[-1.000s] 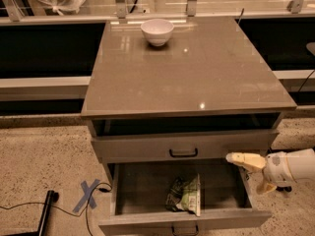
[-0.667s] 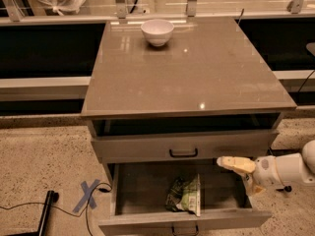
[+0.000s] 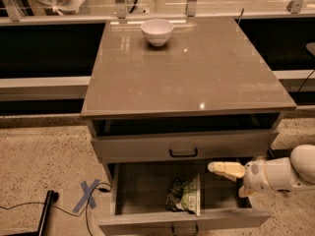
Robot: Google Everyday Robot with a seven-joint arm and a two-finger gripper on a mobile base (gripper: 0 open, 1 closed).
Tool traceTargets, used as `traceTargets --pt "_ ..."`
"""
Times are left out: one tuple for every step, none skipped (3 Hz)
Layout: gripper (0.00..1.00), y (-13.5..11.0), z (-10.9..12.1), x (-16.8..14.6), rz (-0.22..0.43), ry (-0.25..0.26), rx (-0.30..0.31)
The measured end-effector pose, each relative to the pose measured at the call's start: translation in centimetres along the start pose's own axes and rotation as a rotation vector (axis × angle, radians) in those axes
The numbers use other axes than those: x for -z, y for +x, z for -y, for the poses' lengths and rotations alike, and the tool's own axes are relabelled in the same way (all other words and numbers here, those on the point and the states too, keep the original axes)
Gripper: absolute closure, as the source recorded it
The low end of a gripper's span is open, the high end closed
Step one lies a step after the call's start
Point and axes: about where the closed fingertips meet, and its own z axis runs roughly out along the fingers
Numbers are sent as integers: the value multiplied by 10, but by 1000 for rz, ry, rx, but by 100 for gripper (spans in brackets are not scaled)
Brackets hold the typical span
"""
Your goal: Pick green jalapeno chip bag from middle drawer and place on counter
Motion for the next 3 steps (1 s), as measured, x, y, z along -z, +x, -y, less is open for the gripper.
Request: traceTargets --pt "0 -1 -2 -6 5 -3 9" --pt "0 -3 -2 -36 23 -2 43" --pt "0 -10 5 -60 69 28 68"
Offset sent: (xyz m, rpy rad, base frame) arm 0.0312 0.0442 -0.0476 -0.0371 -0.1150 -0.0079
